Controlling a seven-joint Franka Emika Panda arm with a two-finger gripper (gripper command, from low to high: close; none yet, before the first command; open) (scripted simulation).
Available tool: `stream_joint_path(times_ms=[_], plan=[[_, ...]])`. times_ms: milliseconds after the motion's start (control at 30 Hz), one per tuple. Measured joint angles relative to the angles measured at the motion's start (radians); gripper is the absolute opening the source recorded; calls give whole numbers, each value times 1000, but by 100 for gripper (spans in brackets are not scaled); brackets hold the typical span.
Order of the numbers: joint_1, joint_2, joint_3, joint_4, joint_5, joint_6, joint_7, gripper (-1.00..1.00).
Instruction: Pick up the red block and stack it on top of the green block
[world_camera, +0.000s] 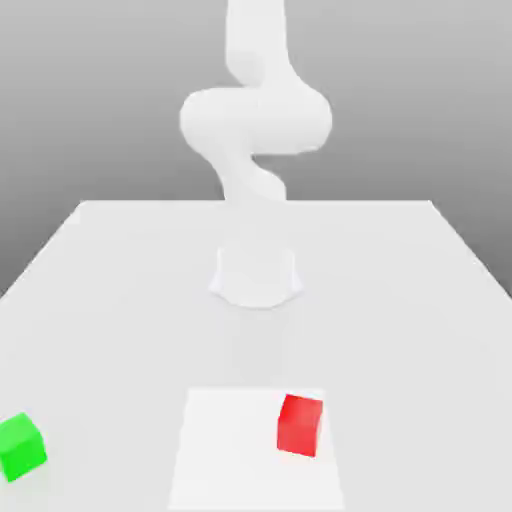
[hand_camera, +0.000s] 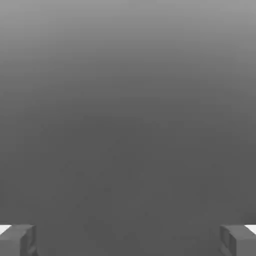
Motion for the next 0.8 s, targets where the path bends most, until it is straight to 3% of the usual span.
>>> stream_joint_path(times_ms=[433,667,800], plan=[[4,479,87,-240,47,266,198,0],[22,734,107,-363,-22,410,367,0],[41,879,78,-360,-75,525,418,0]])
